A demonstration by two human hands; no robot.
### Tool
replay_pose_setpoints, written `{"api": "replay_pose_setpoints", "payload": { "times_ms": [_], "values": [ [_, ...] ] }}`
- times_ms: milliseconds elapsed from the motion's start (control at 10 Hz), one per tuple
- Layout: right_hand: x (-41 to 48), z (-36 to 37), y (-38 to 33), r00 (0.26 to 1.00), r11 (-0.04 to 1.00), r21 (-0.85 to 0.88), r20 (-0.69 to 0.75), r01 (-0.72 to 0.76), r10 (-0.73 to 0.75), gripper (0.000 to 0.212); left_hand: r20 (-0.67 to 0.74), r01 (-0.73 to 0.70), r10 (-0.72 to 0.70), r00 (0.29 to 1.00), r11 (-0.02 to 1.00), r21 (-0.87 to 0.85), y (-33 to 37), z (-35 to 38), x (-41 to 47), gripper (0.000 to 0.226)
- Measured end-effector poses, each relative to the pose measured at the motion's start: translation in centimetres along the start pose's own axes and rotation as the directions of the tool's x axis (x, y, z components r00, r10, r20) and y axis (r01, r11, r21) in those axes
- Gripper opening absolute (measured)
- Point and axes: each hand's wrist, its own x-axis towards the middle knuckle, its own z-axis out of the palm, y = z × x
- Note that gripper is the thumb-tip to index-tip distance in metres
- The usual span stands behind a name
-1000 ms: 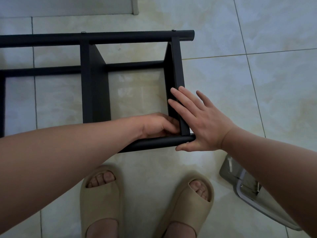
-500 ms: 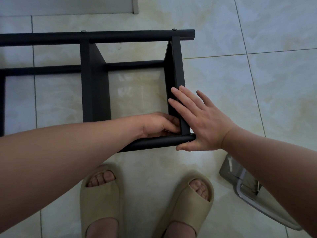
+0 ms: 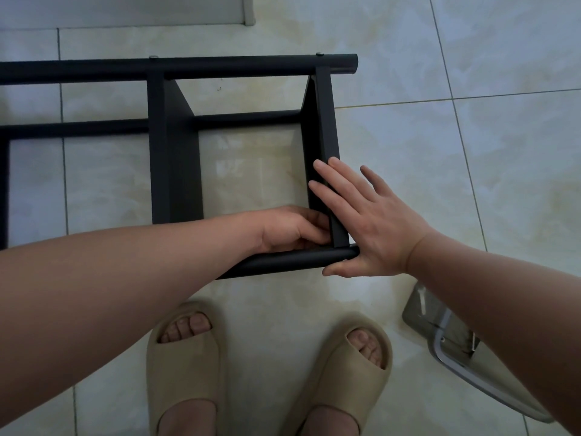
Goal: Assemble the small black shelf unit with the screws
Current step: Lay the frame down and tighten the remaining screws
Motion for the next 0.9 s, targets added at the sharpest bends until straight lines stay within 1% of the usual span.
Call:
{"api": "replay_pose_setpoints", "payload": {
  "times_ms": [100, 200, 300, 400, 500, 600, 700, 800, 900],
  "values": [
    [-0.04, -0.02, -0.02, 1.0, 1.0, 0.003, -0.005, 0.0, 0.001, 0.116, -0.027, 0.009, -0.008, 1.0, 1.0, 0.019, 0.11, 0.19, -0.06, 0.022],
    [-0.04, -0.01, -0.01, 1.0, 1.0, 0.004, -0.005, 0.0, 0.0, 0.116, -0.063, 0.023, -0.016, 0.998, 0.993, 0.115, 0.01, 0.23, 0.01, 0.016],
    [0.0, -0.02, 0.0, 1.0, 1.0, 0.009, -0.003, -0.001, 0.001, 0.116, -0.112, 0.009, 0.006, 0.994, 0.991, 0.132, -0.05, 0.12, 0.07, 0.011],
    [-0.03, 0.02, -0.02, 1.0, 1.0, 0.01, -0.005, -0.001, 0.001, 0.116, -0.098, -0.011, 0.02, 0.995, 0.995, 0.094, -0.14, -0.09, 0.13, 0.021],
    [-0.04, 0.03, -0.02, 1.0, 1.0, 0.008, -0.005, 0.0, 0.0, 0.116, -0.058, -0.004, 0.004, 0.998, 1.0, -0.002, -0.21, -0.14, 0.23, 0.033],
    [-0.03, 0.02, 0.0, 1.0, 1.0, 0.007, -0.004, 0.0, 0.0, 0.116, -0.051, 0.001, 0.0, 0.999, 1.0, 0.007, -0.09, 0.09, 0.3, 0.019],
    [-0.04, 0.02, 0.02, 1.0, 1.0, 0.007, -0.009, 0.002, -0.001, 0.116, -0.08, 0.005, 0.004, 0.997, 0.994, 0.107, -0.02, 0.28, 0.21, 0.016],
    [-0.04, 0.04, 0.02, 1.0, 1.0, 0.01, -0.014, 0.002, -0.002, 0.116, -0.159, -0.008, 0.03, 0.987, 0.991, 0.134, -0.11, 0.16, 0.3, 0.021],
    [-0.03, 0.05, 0.01, 1.0, 1.0, 0.011, -0.01, -0.001, 0.001, 0.116, -0.132, -0.025, 0.033, 0.991, 0.998, 0.058, -0.28, -0.11, 0.42, 0.036]
  ]
}}
